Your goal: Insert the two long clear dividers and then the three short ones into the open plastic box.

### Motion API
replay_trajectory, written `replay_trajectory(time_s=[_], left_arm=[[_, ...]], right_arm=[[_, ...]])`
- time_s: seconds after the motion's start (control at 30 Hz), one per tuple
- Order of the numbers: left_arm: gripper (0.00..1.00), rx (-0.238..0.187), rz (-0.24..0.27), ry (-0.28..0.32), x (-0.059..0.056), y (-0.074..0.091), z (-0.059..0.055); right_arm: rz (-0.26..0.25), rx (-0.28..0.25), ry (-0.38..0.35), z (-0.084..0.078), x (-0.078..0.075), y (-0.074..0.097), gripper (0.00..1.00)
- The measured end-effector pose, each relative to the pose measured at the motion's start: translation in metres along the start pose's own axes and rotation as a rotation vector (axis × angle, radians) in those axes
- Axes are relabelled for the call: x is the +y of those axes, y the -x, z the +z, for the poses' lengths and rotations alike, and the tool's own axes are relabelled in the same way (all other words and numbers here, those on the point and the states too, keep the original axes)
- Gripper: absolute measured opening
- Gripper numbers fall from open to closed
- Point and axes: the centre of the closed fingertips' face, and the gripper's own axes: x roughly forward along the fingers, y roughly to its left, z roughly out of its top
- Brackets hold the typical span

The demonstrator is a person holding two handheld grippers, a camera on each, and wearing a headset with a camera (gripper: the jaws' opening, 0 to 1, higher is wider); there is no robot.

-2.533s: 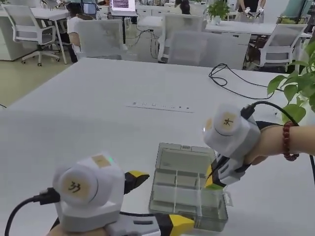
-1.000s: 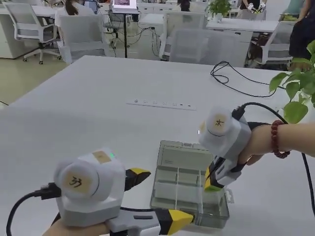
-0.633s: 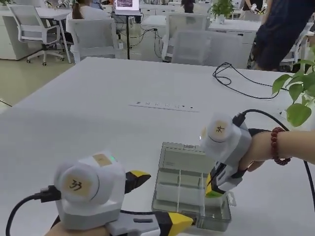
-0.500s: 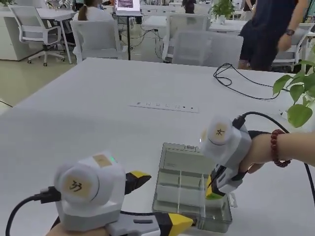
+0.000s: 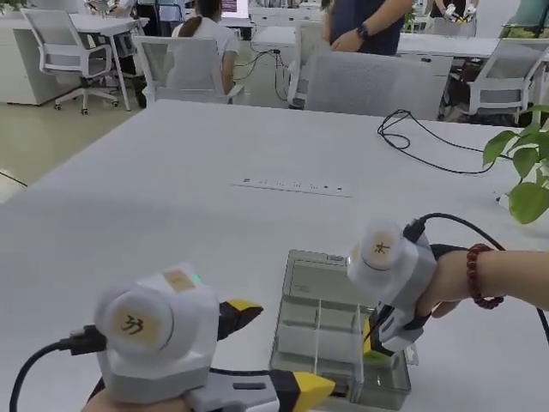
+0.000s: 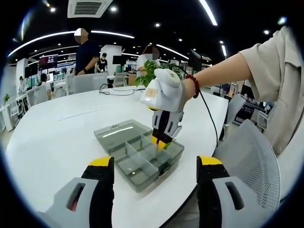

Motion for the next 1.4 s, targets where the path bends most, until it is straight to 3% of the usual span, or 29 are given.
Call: replay_trajectory(time_s=[0.4, 0.47, 0.57, 0.67, 0.87, 1.0, 1.13, 1.4], left_arm=[[0.70, 0.010, 0.030, 0.011, 0.012, 0.001, -0.002], [0.70, 0.008, 0.033, 0.008, 0.013, 0.002, 0.000], [0.70, 0.005, 0.040, 0.010, 0.015, 0.002, 0.001], [0.70, 0.012, 0.048, 0.018, 0.017, 0.003, 0.000], [0.71, 0.020, 0.051, 0.008, 0.018, 0.007, 0.002], [0.72, 0.020, 0.051, 0.008, 0.019, 0.008, 0.005], [0.73, 0.028, 0.051, 0.001, 0.019, 0.009, 0.006], [0.77, 0.029, 0.050, 0.005, 0.019, 0.013, 0.008]], right_arm=[[-0.009, 0.013, -0.007, -0.001, 0.000, -0.003, 0.06], [-0.019, 0.001, -0.014, 0.000, -0.001, -0.002, 0.12], [-0.027, -0.020, -0.035, 0.001, -0.002, 0.002, 0.13], [-0.046, -0.051, -0.094, 0.002, -0.002, 0.008, 0.18], [-0.070, -0.153, -0.210, 0.007, 0.006, 0.027, 0.27], [-0.105, -0.212, -0.233, 0.008, 0.010, 0.041, 0.33], [-0.138, -0.314, -0.314, 0.013, 0.014, 0.057, 0.39], [-0.235, -0.461, -0.396, 0.009, 0.024, 0.087, 0.55]])
